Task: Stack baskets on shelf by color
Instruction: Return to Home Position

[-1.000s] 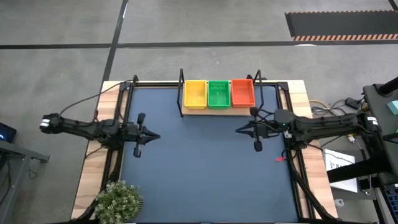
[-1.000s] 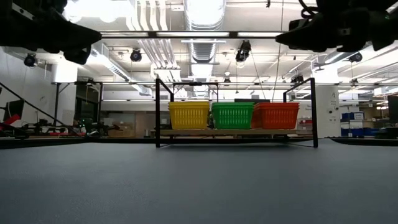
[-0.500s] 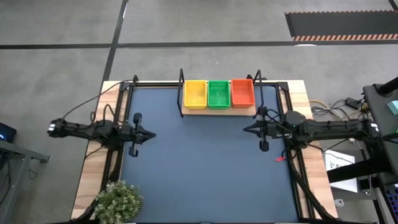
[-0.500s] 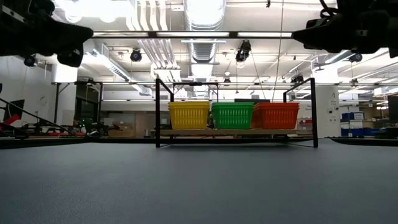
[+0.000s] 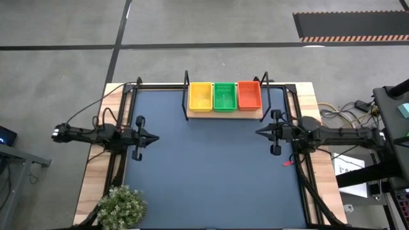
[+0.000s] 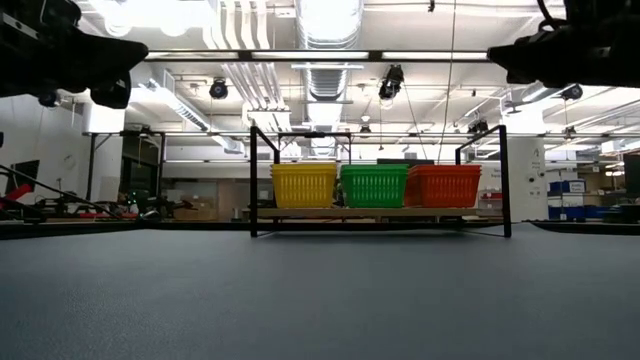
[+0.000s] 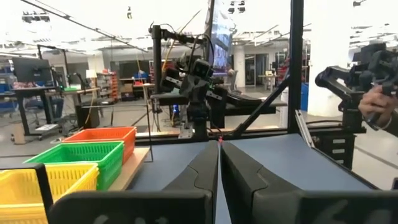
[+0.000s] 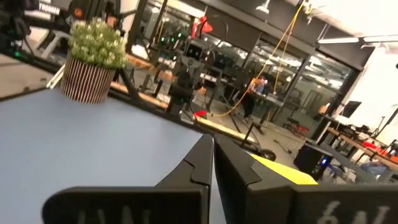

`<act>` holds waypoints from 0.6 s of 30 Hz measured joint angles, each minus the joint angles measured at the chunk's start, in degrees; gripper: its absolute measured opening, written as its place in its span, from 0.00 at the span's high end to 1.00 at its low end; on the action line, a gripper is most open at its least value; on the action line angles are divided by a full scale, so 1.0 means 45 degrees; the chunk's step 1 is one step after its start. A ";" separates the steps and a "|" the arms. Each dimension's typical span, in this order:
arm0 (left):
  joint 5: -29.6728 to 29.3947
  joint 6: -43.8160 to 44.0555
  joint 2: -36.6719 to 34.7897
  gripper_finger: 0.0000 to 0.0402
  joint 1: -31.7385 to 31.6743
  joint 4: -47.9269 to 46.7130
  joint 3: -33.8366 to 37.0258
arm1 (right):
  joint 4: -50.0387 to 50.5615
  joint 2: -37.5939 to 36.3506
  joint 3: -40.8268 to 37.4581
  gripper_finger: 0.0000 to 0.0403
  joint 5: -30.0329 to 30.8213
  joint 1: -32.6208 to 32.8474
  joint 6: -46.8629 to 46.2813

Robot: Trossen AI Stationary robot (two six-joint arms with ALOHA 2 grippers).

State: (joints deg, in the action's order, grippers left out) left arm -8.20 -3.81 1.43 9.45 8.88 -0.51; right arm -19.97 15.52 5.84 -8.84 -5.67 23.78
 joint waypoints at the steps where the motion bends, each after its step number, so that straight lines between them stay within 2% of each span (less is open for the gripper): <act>1: -0.0050 0.0006 0.0038 1.00 0.0000 0.0022 0.0000 | -0.0003 -0.0147 -0.0038 0.98 -0.0005 0.0000 -0.0075; 13: -0.0124 0.0083 0.0464 1.00 0.0000 -0.0080 0.0019 | -0.1251 -0.1780 -0.0995 0.98 -0.0034 0.0010 0.0169; 16: -0.0130 0.0087 0.0576 1.00 0.0000 -0.0080 0.0026 | -0.1159 -0.2235 -0.1110 0.98 -0.0029 0.0005 -0.0292; 18: -0.0151 0.0083 0.0620 1.00 0.0000 -0.0078 0.0034 | -0.0728 -0.2437 -0.1110 0.98 -0.0024 0.0005 -0.1528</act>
State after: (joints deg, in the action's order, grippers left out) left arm -8.88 -3.44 4.22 9.45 8.52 -0.36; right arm -23.25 4.55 0.84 -8.95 -5.65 16.90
